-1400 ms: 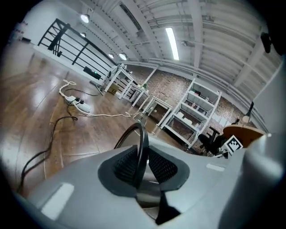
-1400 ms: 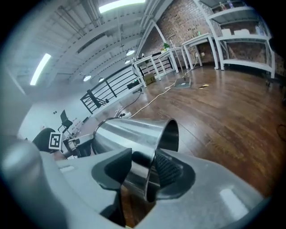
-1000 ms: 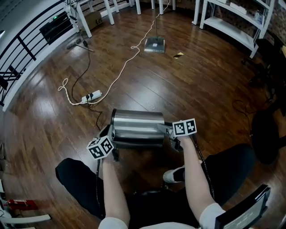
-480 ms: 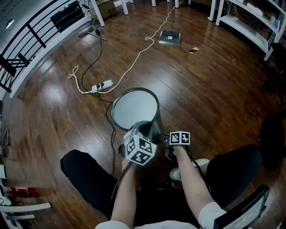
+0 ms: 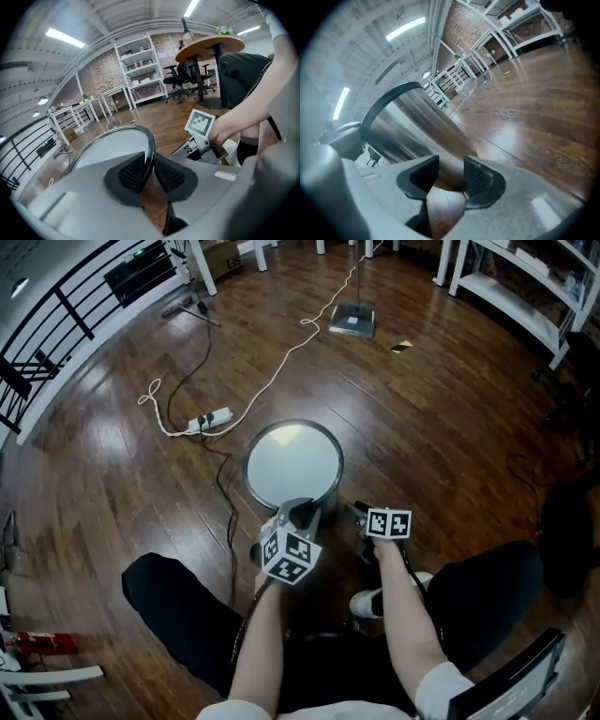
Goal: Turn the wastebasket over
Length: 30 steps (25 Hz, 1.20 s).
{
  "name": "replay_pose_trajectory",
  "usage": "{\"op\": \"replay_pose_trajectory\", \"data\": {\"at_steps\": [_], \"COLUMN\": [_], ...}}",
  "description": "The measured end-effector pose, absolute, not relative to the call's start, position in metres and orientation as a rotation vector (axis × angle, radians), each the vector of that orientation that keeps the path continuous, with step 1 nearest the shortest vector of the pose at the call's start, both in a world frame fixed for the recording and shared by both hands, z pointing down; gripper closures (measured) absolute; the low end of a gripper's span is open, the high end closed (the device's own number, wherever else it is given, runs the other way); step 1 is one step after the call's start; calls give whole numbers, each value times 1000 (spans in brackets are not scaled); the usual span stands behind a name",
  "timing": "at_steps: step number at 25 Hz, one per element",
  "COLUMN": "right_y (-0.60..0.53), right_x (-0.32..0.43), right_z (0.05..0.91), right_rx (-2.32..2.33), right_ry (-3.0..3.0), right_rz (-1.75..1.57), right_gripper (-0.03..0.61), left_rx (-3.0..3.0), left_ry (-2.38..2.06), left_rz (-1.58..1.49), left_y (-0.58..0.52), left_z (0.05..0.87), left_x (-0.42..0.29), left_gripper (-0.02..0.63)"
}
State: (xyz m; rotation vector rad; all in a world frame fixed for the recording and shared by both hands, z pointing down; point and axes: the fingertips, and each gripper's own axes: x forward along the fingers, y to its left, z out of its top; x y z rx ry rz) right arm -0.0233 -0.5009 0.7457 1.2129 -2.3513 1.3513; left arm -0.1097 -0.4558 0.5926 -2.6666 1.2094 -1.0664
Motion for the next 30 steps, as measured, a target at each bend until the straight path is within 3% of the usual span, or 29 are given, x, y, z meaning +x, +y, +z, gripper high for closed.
{"op": "replay_pose_trajectory", "data": {"at_steps": [9,14,23,30], "right_y": [-532,-522,-422,-309], "right_x": [-20,-9,-35,2], "right_z": [649,570,455,402], "right_rx": [1368,1375,1188,1107], "right_ry": [-2522,-2657,-2825,-2925], "right_rz": [933,619,175,44], "right_gripper": [433,433,433,428], "left_rx": [-2789,-2841,-2480,-2334], "left_ry": [1262,1643,1986,2026], "left_rz": [-954,-510,-35,69], "left_y": [-456,-443,-361,-267], "left_z": [591,528,426,374], "left_x": [-110,-140,-185,-129], "left_gripper": [536,589,531,474]}}
